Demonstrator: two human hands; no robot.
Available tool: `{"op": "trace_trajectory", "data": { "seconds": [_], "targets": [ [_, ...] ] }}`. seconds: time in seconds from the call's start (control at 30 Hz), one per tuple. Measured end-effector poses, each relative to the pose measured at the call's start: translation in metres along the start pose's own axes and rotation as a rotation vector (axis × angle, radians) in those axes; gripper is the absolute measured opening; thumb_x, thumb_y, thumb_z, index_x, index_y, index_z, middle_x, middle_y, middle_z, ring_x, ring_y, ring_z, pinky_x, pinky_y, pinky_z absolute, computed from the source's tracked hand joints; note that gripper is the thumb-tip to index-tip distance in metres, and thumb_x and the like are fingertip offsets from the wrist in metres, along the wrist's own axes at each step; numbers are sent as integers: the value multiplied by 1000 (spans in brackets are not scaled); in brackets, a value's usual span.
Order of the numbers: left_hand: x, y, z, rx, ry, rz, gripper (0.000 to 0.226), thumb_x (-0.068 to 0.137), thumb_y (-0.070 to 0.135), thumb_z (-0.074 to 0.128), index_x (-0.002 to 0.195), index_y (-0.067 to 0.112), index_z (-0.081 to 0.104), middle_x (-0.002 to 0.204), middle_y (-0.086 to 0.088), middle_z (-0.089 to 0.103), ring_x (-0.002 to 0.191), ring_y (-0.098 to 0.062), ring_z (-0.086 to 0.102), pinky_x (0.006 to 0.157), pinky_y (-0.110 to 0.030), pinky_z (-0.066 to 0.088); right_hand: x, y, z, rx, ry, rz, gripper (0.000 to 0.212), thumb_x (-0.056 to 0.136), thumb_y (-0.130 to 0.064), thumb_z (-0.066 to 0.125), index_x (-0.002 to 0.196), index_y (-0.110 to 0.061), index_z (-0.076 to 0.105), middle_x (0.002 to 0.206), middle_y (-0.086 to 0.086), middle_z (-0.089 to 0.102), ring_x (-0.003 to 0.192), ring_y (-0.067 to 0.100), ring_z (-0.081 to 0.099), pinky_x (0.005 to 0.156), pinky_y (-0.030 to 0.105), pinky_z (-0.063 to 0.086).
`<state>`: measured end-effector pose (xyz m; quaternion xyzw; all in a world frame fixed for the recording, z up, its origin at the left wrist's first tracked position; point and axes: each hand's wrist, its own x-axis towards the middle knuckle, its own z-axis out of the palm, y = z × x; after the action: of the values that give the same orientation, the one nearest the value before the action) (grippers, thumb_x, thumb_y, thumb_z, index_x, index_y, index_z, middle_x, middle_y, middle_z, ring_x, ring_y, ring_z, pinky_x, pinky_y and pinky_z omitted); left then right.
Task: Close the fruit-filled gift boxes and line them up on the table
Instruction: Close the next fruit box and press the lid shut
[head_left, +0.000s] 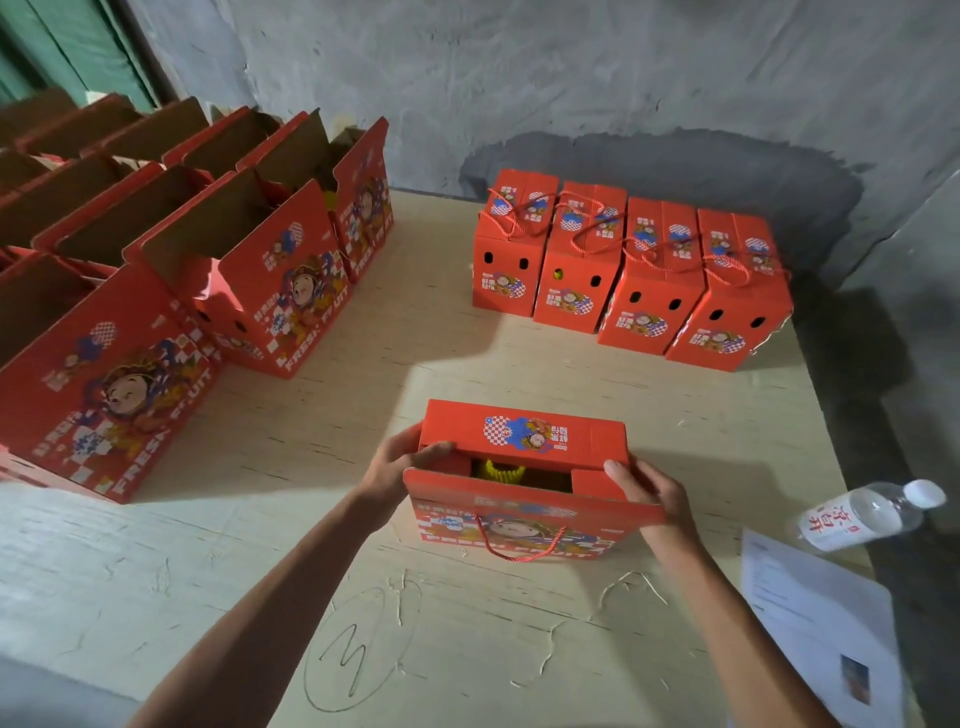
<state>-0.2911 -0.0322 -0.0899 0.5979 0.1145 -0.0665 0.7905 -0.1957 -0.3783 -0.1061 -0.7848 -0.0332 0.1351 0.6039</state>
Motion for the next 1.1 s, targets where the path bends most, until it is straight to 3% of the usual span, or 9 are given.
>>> {"op": "trace_trajectory", "data": {
  "seconds": [0.17,0.27,0.43,0.53,0.63,0.73,0.83,0.97,1.1],
  "targets": [
    [1,19,-1,130,70,-52,37,87,30,75,123,20,73,115,-14,75,103,-41,73,76,-35,62,0,-5,-2,37,55,76,8,87,-33,79,92,-28,82,84,-1,80,72,14,75,57,21,54],
    [-1,27,1,255,130,-38,31,82,31,79,112,25,79,106,-9,78,95,-33,76,73,-32,61,7,-12,-2,-92,76,142,14,87,-31,79,90,-18,80,78,-6,79,73,16,74,60,26,52],
    [7,49,3,584,135,-150,29,86,31,82,100,6,77,103,-16,77,94,-37,74,87,-54,60,7,-18,-1,-168,101,172,26,85,-43,78,90,-18,77,75,-13,77,71,13,72,59,26,51],
    [24,60,23,858,21,-244,46,88,29,81,121,-1,69,118,-21,71,107,-35,69,97,-50,55,0,-16,0,-154,99,168,32,86,-53,76,93,-21,75,76,-16,76,66,7,73,51,19,50],
    [36,66,37,1014,39,-393,73,91,31,78,149,2,43,145,-20,53,134,-37,53,112,-42,44,-6,-15,1,-113,86,159,43,77,-63,75,94,-24,74,78,-16,77,65,4,73,50,18,51],
    [45,82,34,1181,-108,-442,61,85,33,84,138,18,59,131,-6,66,115,-24,64,85,-32,58,-4,-16,1,-106,93,161,44,72,-62,75,90,-22,74,75,-19,76,62,-1,71,50,15,49],
    [49,101,36,1180,-134,-615,71,81,39,86,140,18,53,123,-6,68,103,-28,68,54,-34,60,1,-16,0,-141,102,194,30,83,-50,79,91,-22,73,71,-26,72,60,-6,68,46,9,45],
    [55,105,61,1408,-187,-772,82,84,57,78,146,17,42,130,-14,65,88,-26,69,55,-35,58,8,-16,0,-205,112,223,27,83,-49,78,92,-25,74,78,-21,74,66,-5,68,50,11,45],
    [59,90,83,1573,-94,-766,72,90,62,68,144,21,44,99,3,64,77,-14,61,65,-26,48,9,-15,-1,-211,102,222,28,83,-50,79,94,-25,73,89,-15,75,80,5,71,61,23,49]
  ]
}}
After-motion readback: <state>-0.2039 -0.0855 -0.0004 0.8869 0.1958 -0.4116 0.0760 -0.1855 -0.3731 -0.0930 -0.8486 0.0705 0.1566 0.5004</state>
